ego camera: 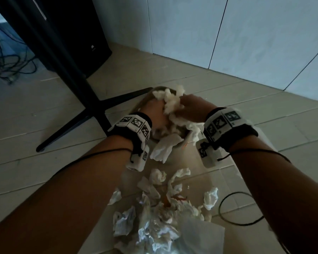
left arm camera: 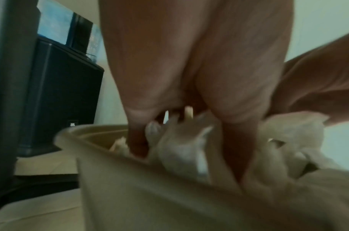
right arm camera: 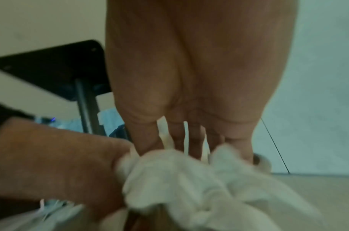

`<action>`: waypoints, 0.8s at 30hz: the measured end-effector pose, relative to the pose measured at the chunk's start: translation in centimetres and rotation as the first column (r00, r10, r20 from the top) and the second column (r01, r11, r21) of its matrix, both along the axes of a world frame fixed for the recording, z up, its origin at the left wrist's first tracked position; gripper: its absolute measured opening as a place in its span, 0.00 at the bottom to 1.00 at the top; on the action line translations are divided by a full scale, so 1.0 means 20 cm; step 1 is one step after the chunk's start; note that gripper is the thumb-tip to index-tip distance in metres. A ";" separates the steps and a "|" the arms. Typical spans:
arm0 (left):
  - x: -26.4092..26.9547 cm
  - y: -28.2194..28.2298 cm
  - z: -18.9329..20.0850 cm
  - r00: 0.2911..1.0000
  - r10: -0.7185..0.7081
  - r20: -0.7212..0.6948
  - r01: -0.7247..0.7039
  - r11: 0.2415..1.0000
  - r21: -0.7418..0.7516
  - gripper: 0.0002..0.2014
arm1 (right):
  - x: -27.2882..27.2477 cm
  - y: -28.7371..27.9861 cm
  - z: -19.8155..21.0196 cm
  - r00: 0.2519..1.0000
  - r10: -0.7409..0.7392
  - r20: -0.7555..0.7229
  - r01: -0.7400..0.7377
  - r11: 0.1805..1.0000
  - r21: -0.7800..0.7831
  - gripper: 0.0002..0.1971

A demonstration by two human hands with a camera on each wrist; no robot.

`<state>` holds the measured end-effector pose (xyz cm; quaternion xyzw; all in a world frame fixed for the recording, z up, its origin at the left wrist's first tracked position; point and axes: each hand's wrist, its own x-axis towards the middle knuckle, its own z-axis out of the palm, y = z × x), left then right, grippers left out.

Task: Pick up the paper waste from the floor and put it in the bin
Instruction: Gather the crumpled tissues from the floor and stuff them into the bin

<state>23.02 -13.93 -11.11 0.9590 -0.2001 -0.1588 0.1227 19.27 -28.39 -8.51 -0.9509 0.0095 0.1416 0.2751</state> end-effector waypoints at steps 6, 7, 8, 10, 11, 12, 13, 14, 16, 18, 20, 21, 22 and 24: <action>-0.03 0.10 0.09 0.981 -0.076 -0.180 0.098 0.988 0.118 0.32 | -0.07 -0.06 0.00 0.980 0.027 0.197 -0.018 0.999 -0.044 0.24; -0.05 0.13 0.14 0.988 -0.019 -0.154 0.031 0.997 0.074 0.34 | -0.09 -0.07 0.01 0.972 0.010 0.235 -0.008 1.000 -0.006 0.23; -0.08 0.15 0.19 0.994 0.024 -0.103 -0.022 1.000 0.020 0.34 | -0.10 -0.10 0.02 0.959 -0.032 0.281 0.015 0.998 0.065 0.21; -0.16 0.20 0.24 0.996 0.093 0.013 -0.088 0.974 -0.209 0.28 | -0.16 -0.15 0.02 0.910 -0.209 0.358 0.112 0.955 0.274 0.16; -0.21 0.22 0.25 0.990 0.132 0.044 -0.107 0.924 -0.367 0.25 | -0.18 -0.18 -0.01 0.872 -0.317 0.372 0.179 0.915 0.361 0.14; -0.27 0.23 0.25 0.984 0.174 0.046 -0.126 0.845 -0.519 0.21 | -0.21 -0.22 -0.04 0.830 -0.416 0.371 0.248 0.871 0.424 0.13; -0.34 0.25 0.23 0.974 0.224 0.037 -0.151 0.757 -0.636 0.18 | -0.24 -0.25 -0.09 0.793 -0.500 0.348 0.323 0.829 0.456 0.13; -0.41 0.26 0.20 0.955 0.296 0.020 -0.195 0.677 -0.710 0.16 | -0.26 -0.28 -0.15 0.766 -0.563 0.308 0.388 0.789 0.476 0.13; -0.53 0.32 0.04 0.871 0.491 -0.002 -0.316 0.556 -0.769 0.12 | -0.30 -0.33 -0.29 0.747 -0.636 0.193 0.483 0.719 0.500 0.14; -0.60 0.39 -0.21 0.738 0.669 -0.089 -0.494 0.446 -0.746 0.08 | -0.33 -0.37 -0.44 0.749 -0.657 0.086 0.552 0.690 0.469 0.15; -0.63 0.41 -0.45 0.700 0.686 -0.198 -0.648 0.495 -0.579 0.07 | -0.39 -0.39 -0.59 0.771 -0.636 -0.032 0.603 0.715 0.354 0.16; -0.64 0.40 -0.56 0.749 0.617 -0.241 -0.651 0.621 -0.436 0.09 | -0.43 -0.39 -0.66 0.782 -0.614 -0.111 0.617 0.735 0.281 0.17; -0.65 0.38 -0.66 0.804 0.516 -0.293 -0.589 0.756 -0.286 0.13 | -0.47 -0.37 -0.75 0.787 -0.586 -0.195 0.617 0.757 0.215 0.18; -0.66 0.33 -0.82 0.844 0.354 -0.402 -0.408 0.911 -0.054 0.27 | -0.55 -0.32 -0.90 0.771 -0.526 -0.359 0.593 0.798 0.105 0.22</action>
